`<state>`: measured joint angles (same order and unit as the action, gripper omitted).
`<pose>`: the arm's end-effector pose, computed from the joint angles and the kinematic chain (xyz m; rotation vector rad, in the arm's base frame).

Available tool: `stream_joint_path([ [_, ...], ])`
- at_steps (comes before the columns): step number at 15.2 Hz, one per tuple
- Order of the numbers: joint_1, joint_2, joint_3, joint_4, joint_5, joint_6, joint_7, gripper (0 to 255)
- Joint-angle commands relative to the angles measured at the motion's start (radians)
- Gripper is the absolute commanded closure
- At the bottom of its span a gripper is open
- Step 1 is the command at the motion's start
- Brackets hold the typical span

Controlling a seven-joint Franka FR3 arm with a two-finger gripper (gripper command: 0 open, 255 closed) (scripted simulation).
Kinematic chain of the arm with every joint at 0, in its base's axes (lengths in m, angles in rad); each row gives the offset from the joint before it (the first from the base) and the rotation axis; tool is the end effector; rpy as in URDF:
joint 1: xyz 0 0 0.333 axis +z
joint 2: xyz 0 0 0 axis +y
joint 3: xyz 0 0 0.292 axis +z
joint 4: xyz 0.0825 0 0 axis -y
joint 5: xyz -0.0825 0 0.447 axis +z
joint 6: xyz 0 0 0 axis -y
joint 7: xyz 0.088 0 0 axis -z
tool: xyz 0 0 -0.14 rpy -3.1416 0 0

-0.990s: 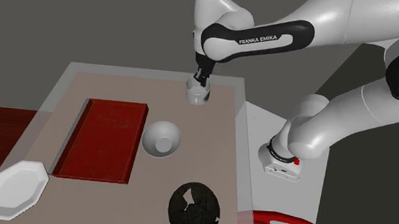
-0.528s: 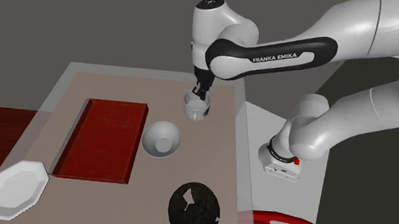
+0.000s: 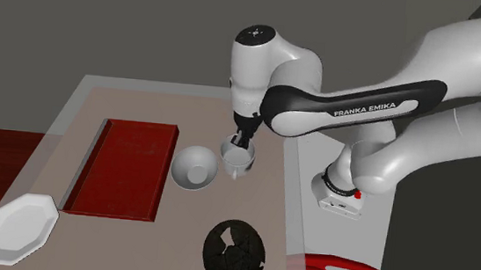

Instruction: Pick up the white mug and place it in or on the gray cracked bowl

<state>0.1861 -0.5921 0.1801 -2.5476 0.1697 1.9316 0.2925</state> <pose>0.4047 0.1647 0.3841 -3.0945 0.0314 0.0691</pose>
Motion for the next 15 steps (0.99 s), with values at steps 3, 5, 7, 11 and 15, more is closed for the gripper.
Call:
stream_joint_path([
  [3,0.054,-0.019,0.082,-0.003,0.056,-0.003,0.103,255],
  [5,0.079,-0.021,0.123,0.003,0.081,-0.004,0.152,255],
  [7,0.103,-0.017,0.164,0.013,0.106,-0.003,0.202,255],
  [11,0.143,0.005,0.248,0.048,0.148,0.002,0.304,255],
  [15,0.172,0.048,0.336,0.1,0.178,0.013,0.408,255],
])
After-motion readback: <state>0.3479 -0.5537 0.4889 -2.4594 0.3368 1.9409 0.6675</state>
